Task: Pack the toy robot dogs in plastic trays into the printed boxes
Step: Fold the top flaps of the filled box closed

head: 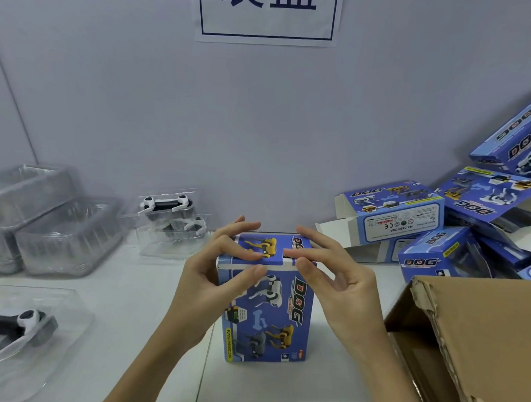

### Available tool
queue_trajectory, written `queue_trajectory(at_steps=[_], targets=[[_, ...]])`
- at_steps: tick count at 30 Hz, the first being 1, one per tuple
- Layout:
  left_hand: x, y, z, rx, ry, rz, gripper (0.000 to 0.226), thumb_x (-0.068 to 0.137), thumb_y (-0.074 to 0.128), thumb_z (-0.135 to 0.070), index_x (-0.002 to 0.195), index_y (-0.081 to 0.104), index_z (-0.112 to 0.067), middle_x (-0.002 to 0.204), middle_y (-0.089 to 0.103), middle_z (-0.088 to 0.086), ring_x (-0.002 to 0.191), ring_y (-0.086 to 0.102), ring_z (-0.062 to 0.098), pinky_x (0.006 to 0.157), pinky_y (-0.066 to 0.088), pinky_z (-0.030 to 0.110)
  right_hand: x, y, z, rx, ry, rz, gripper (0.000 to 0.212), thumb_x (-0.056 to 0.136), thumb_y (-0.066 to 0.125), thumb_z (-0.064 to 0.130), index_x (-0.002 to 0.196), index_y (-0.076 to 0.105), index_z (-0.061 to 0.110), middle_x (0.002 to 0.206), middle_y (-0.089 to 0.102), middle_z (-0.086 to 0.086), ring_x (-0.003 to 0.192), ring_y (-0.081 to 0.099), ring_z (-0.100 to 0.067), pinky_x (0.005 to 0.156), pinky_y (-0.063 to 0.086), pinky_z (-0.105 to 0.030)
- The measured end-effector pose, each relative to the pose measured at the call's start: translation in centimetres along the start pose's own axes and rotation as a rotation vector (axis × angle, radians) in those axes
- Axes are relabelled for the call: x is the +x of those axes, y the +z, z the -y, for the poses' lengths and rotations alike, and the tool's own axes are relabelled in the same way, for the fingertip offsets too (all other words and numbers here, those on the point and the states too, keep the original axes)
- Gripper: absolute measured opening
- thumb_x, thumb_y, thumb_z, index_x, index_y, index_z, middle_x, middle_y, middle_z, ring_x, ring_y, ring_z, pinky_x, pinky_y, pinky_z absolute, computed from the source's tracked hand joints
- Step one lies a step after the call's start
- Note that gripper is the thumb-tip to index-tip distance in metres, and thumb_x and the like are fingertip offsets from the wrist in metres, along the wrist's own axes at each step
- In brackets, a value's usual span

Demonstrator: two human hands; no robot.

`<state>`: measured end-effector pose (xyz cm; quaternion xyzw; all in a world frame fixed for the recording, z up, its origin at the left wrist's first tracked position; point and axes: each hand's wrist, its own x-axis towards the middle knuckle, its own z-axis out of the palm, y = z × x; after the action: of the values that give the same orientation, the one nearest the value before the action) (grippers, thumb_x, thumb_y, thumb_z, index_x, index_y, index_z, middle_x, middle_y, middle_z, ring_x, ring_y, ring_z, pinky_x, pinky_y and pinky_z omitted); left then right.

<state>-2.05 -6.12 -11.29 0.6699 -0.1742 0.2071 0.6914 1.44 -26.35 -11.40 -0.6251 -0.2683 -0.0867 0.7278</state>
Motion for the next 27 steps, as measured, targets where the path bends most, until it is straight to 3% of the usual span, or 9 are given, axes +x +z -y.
queue_trajectory(at_steps=[7, 12, 18, 20, 21, 24, 27], targets=[[0.1, -0.3, 0.0, 0.093, 0.073, 0.008, 0.031, 0.078, 0.085, -0.056, 0.095, 0.079, -0.031, 0.141, 0.064, 0.005, 0.150, 0.041, 0.023, 0.081, 0.063, 0.058, -0.1, 0.3, -0.9, -0.036, -0.058, -0.030, 0.019, 0.085, 0.066, 0.035, 0.100, 0.078, 0.034, 0.136, 0.063, 0.011, 0.136, 0.054, -0.016, 0.077, 0.066, -0.043], [0.1, -0.4, 0.0, 0.071, 0.067, 0.000, 0.036, 0.078, 0.087, -0.054, 0.094, 0.081, -0.022, 0.144, 0.062, 0.006, 0.150, 0.041, 0.025, 0.077, 0.065, 0.051, -0.2, 0.6, -1.3, -0.069, -0.139, -0.071, 0.039, 0.088, 0.067, 0.061, 0.105, 0.077, 0.027, 0.136, 0.062, 0.008, 0.137, 0.054, -0.022, 0.072, 0.066, -0.040], [-0.2, -0.4, 0.5, 0.017, -0.032, 0.018, 0.039, 0.073, 0.093, -0.046, 0.095, 0.078, -0.018, 0.160, 0.042, -0.014, 0.148, 0.045, 0.020, 0.076, 0.066, 0.049, -0.5, 0.5, -1.9, -0.103, -0.248, -0.092, 0.019, 0.094, 0.066, 0.037, 0.103, 0.079, 0.027, 0.145, 0.059, 0.001, 0.140, 0.053, -0.027, 0.071, 0.066, -0.041], [-0.1, -0.6, 0.4, 0.026, -0.066, 0.029, 0.043, 0.072, 0.093, -0.047, 0.098, 0.077, -0.017, 0.155, 0.047, -0.014, 0.143, 0.052, 0.024, 0.076, 0.066, 0.048, -0.6, 0.6, -2.1, -0.116, -0.249, -0.102, 0.017, 0.093, 0.065, 0.026, 0.103, 0.079, 0.024, 0.147, 0.058, 0.001, 0.143, 0.050, -0.025, 0.069, 0.066, -0.043], [-0.1, -0.7, 0.4, 0.029, -0.082, 0.042, 0.045, 0.071, 0.094, -0.049, 0.099, 0.077, -0.017, 0.149, 0.053, -0.011, 0.138, 0.056, 0.028, 0.075, 0.066, 0.047, -0.7, 0.7, -2.1, -0.126, -0.241, -0.108, 0.018, 0.093, 0.065, 0.027, 0.104, 0.079, 0.025, 0.148, 0.057, 0.002, 0.144, 0.049, -0.024, 0.069, 0.066, -0.043], [0.0, -1.1, 0.6, 0.048, -0.085, 0.000, 0.045, 0.071, 0.094, -0.050, 0.099, 0.077, -0.019, 0.132, 0.061, -0.004, 0.131, 0.061, 0.032, 0.071, 0.066, 0.045, -0.7, 1.0, -1.6, -0.143, -0.149, -0.122, 0.029, 0.096, 0.060, 0.055, 0.113, 0.077, 0.038, 0.150, 0.054, 0.010, 0.145, 0.046, -0.016, 0.080, 0.065, -0.042], [0.3, -0.8, 1.0, 0.268, 0.128, -0.126, 0.025, 0.079, 0.090, -0.027, 0.101, 0.079, -0.019, 0.133, 0.056, -0.001, 0.135, 0.056, 0.029, 0.082, 0.064, 0.034, -0.5, 1.4, -1.6, -0.101, -0.082, -0.196, 0.032, 0.099, 0.060, 0.041, 0.130, 0.065, 0.044, 0.143, 0.059, 0.014, 0.138, 0.053, -0.011, 0.089, 0.061, -0.035]])
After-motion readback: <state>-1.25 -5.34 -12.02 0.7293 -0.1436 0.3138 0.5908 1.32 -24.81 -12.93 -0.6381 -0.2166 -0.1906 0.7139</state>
